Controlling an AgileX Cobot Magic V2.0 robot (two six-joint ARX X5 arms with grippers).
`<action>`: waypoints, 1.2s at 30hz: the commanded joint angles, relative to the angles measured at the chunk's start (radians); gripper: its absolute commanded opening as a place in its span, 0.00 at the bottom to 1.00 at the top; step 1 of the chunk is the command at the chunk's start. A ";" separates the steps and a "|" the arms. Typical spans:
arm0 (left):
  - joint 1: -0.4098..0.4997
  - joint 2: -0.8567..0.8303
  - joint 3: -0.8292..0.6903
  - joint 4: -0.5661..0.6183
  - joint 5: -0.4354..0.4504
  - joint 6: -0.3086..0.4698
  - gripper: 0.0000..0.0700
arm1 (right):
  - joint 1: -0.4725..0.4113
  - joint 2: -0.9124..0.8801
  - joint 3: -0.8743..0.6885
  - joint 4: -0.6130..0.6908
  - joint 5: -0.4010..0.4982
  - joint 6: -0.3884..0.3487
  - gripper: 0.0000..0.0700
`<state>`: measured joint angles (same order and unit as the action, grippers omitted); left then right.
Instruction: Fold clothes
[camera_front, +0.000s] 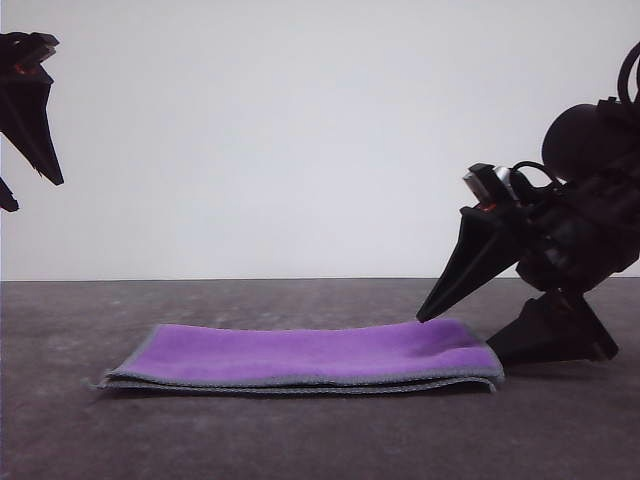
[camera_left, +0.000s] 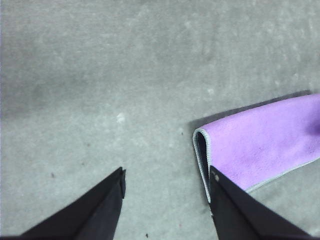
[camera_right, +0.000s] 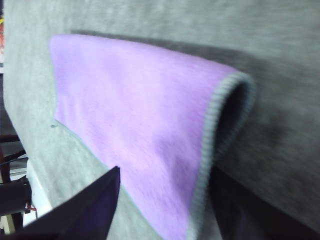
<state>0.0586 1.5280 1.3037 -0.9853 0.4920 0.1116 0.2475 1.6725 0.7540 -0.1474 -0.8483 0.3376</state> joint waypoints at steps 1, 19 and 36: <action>0.000 0.011 0.011 0.006 0.006 0.000 0.46 | 0.007 0.028 0.006 0.006 0.013 0.017 0.28; 0.000 0.011 0.011 0.006 0.006 -0.012 0.46 | 0.186 0.035 0.014 0.389 -0.078 0.251 0.00; 0.000 0.011 0.011 0.005 0.006 -0.012 0.46 | 0.401 0.217 0.277 0.404 -0.029 0.330 0.00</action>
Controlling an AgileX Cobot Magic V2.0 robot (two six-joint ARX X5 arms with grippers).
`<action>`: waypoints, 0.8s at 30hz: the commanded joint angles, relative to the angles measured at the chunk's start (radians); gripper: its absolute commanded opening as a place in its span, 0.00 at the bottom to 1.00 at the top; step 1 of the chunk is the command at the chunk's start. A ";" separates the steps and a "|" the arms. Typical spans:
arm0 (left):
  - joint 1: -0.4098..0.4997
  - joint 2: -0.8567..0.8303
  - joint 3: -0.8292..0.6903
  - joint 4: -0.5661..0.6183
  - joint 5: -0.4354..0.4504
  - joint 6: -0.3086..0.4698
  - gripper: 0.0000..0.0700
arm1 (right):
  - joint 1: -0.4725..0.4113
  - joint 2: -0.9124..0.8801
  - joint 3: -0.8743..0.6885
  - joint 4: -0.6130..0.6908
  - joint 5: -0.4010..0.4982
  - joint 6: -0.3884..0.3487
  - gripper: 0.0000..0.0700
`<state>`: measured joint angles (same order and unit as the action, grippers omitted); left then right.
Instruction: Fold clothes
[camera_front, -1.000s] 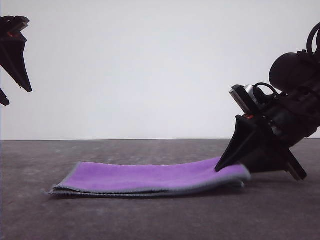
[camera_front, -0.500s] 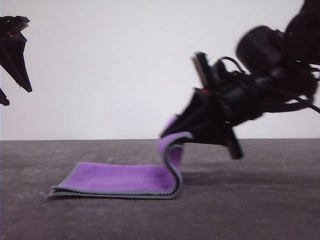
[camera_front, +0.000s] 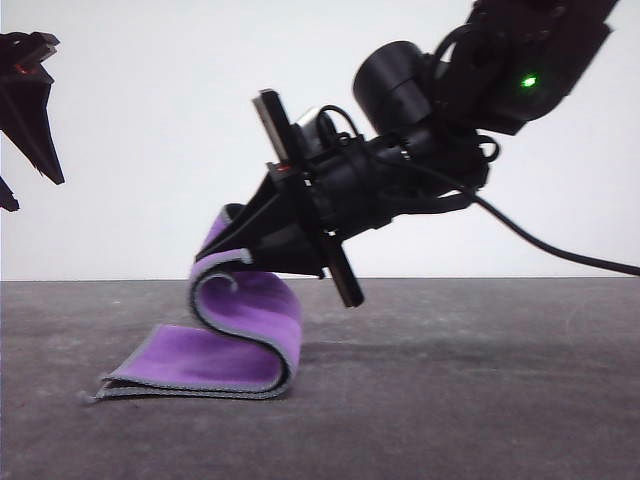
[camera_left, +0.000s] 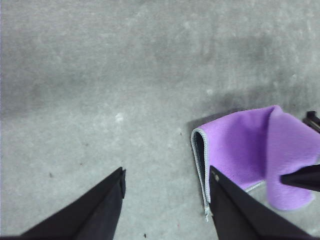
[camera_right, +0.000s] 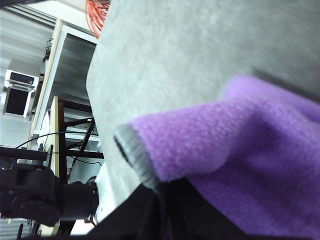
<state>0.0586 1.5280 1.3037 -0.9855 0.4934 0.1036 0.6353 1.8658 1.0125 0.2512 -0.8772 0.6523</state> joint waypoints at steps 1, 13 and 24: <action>0.000 0.011 0.011 0.005 0.004 -0.004 0.46 | 0.019 0.031 0.027 0.005 0.000 0.017 0.00; 0.000 0.011 0.011 0.003 0.004 -0.004 0.46 | 0.037 0.039 0.037 0.000 -0.013 0.017 0.62; 0.000 0.011 0.011 -0.009 0.004 -0.003 0.46 | 0.013 0.015 0.037 -0.049 -0.020 -0.079 0.65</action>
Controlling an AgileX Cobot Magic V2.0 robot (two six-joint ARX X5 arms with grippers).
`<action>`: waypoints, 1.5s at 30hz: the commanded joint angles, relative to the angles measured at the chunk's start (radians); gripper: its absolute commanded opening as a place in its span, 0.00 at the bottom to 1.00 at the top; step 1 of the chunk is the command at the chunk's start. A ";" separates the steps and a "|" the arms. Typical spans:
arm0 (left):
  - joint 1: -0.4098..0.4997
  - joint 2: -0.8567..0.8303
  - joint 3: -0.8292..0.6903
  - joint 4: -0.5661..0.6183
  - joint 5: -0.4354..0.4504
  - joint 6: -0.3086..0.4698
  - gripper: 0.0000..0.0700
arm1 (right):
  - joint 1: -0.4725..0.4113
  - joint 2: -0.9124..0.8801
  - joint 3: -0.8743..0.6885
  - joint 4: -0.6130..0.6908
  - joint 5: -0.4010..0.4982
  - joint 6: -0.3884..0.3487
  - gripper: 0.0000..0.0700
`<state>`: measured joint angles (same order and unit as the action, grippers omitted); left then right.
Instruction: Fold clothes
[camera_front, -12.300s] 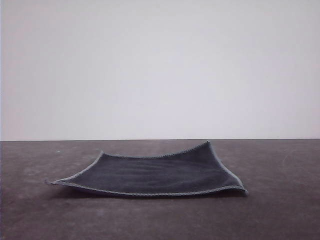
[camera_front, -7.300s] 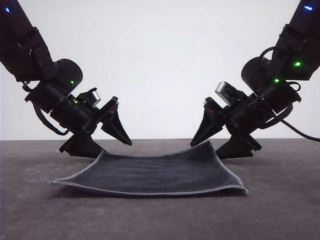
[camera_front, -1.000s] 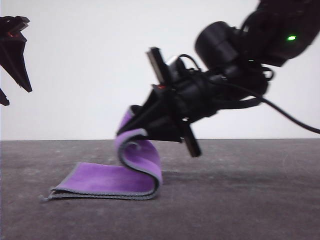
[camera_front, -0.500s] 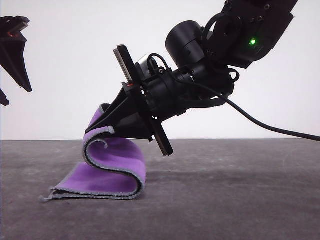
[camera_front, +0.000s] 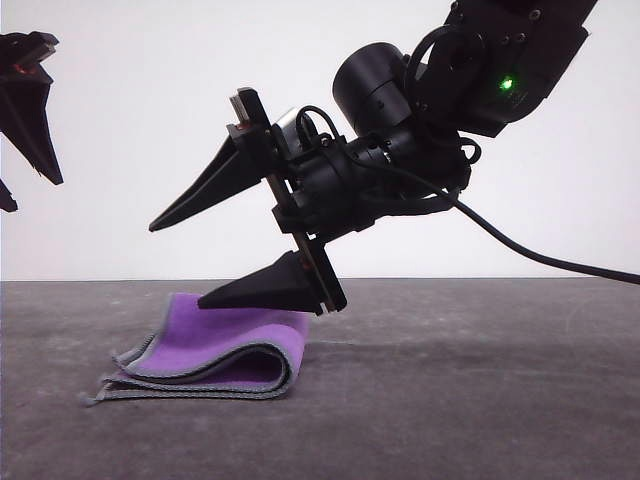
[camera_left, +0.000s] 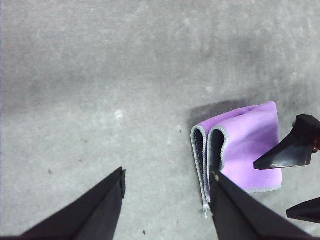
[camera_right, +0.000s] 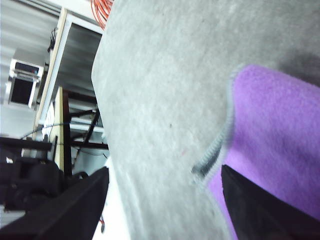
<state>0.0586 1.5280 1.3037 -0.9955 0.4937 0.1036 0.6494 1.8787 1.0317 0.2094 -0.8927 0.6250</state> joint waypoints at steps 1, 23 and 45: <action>0.000 0.011 0.011 0.000 0.004 -0.003 0.46 | -0.015 -0.015 0.018 -0.045 -0.004 -0.086 0.65; 0.000 0.011 0.011 -0.003 0.004 -0.002 0.46 | -0.515 -0.545 0.017 -0.883 0.580 -0.701 0.65; 0.000 0.011 0.011 -0.007 0.004 0.024 0.02 | -0.602 -0.562 0.017 -0.900 0.578 -0.756 0.01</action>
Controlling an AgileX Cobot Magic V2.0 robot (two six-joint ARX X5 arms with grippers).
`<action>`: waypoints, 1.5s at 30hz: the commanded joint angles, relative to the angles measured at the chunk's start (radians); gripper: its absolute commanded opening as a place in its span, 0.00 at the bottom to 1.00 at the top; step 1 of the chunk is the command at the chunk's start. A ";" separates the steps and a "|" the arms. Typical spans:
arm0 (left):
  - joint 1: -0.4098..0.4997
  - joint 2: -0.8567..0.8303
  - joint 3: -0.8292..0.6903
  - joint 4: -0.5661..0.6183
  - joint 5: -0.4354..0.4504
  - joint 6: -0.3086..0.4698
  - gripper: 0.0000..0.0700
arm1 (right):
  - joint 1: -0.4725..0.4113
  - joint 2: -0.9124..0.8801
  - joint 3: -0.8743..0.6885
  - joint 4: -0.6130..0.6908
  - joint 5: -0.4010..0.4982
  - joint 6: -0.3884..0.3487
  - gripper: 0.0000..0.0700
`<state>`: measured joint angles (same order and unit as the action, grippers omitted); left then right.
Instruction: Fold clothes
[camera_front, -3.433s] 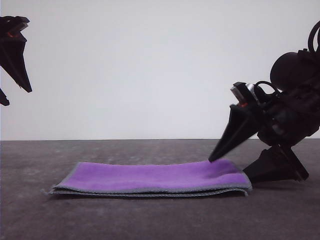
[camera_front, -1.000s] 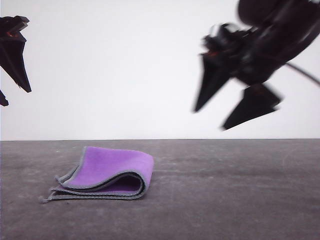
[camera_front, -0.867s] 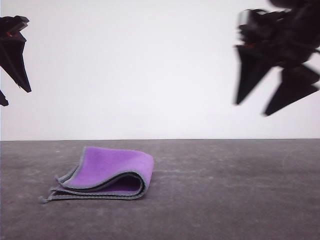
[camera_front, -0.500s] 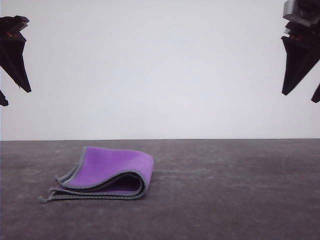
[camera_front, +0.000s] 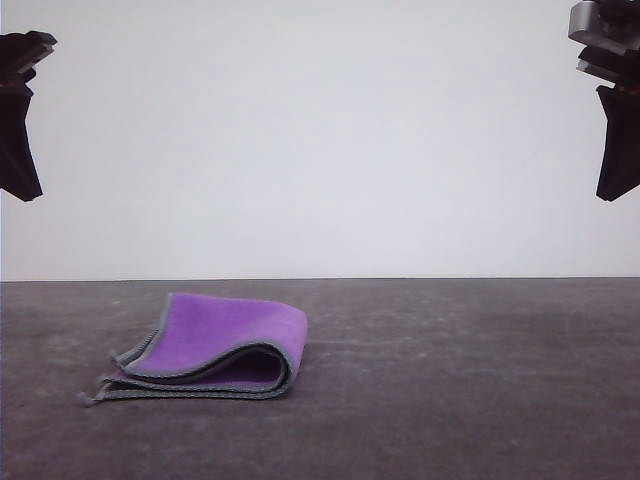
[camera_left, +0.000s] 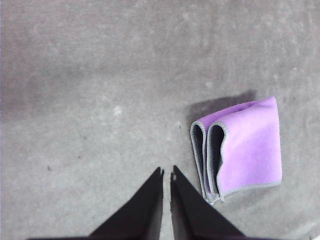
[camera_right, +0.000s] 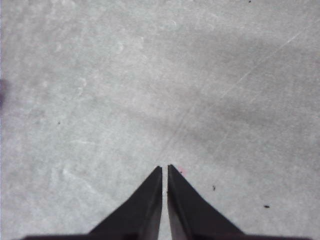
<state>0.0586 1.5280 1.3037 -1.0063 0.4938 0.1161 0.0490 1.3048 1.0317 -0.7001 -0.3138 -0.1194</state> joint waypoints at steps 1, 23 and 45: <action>0.000 0.011 0.011 0.003 0.004 0.001 0.02 | -0.001 0.012 0.017 0.011 -0.002 -0.012 0.01; 0.000 -0.014 0.010 0.020 -0.005 0.035 0.02 | 0.000 0.012 0.017 0.090 0.000 0.003 0.01; 0.001 -1.076 -0.957 0.707 -0.442 -0.134 0.02 | 0.000 0.012 0.017 0.242 -0.001 0.003 0.01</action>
<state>0.0586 0.4875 0.3795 -0.3121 0.0727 0.0210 0.0490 1.3048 1.0317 -0.4723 -0.3136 -0.1230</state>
